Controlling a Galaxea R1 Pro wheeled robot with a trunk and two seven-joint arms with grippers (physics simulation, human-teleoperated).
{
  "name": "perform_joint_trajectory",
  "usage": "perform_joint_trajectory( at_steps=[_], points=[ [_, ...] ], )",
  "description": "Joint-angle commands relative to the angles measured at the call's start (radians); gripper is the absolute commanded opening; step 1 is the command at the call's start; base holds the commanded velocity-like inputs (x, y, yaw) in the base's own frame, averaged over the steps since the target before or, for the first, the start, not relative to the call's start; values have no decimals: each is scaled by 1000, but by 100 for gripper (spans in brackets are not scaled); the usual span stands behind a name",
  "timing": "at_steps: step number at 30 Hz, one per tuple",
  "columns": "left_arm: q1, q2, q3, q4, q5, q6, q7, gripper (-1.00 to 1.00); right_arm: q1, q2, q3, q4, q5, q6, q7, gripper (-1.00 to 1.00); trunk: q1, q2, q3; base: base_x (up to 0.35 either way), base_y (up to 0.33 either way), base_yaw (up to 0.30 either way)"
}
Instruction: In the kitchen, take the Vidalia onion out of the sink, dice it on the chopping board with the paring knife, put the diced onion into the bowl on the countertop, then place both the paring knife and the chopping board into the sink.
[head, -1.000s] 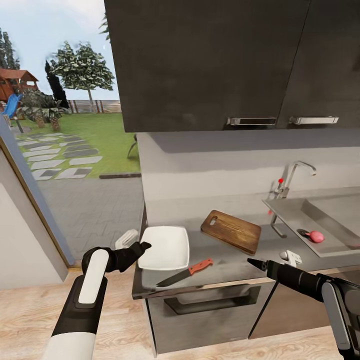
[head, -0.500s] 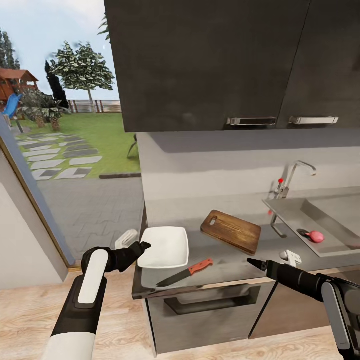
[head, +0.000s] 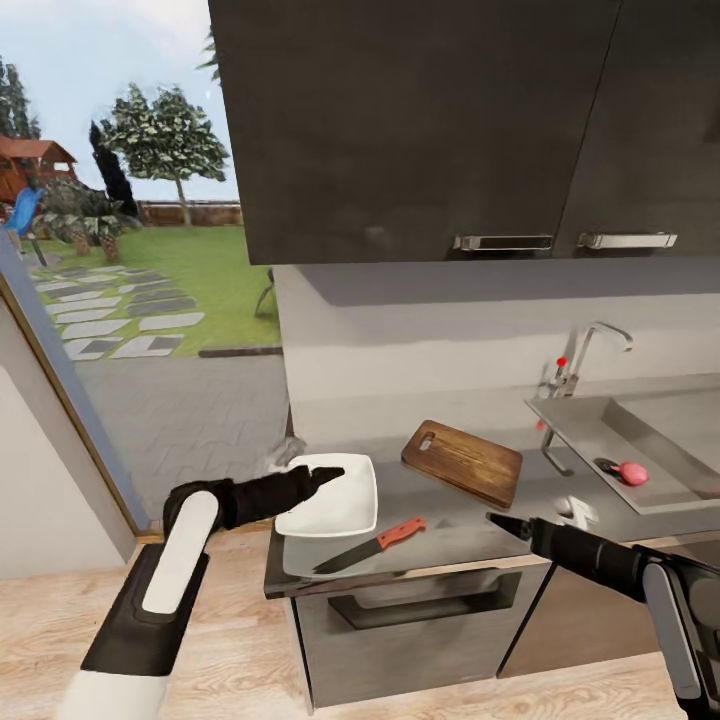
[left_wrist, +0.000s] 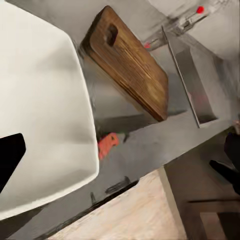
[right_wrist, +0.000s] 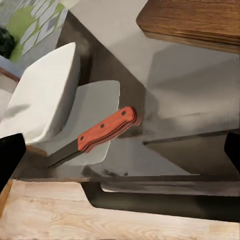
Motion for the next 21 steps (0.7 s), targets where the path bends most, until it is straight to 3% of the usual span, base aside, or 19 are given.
perform_joint_trajectory(
  at_steps=[1,2,4,9,13,17,21],
  points=[
    [-1,55,-61,-14,6,1,-208,100,-1,-2,-3,-2,3,5,60,100,1,-2,-2,0,0,0],
    [-1,64,-71,-15,6,1,-248,100,-1,-2,-3,-2,3,5,69,100,1,-2,-2,0,0,0],
    [-1,93,-100,-18,5,-2,-390,100,-1,-4,-4,-2,3,5,95,100,1,-2,-2,0,0,0],
    [0,113,-120,-19,-5,-5,-572,100,-1,-7,-6,-2,4,5,133,100,1,-2,-2,0,0,0],
    [0,116,-126,-19,-10,-26,-636,100,-1,-18,-9,-2,4,5,194,100,1,-2,-2,0,0,0],
    [-1,117,-145,-17,-24,-64,-650,100,-1,-23,-9,-2,4,5,239,100,1,-2,-2,0,0,0],
    [-1,115,-174,-16,-93,-87,-654,100,-1,-27,-3,-2,4,5,260,100,1,-2,-2,0,0,0]
  ],
)
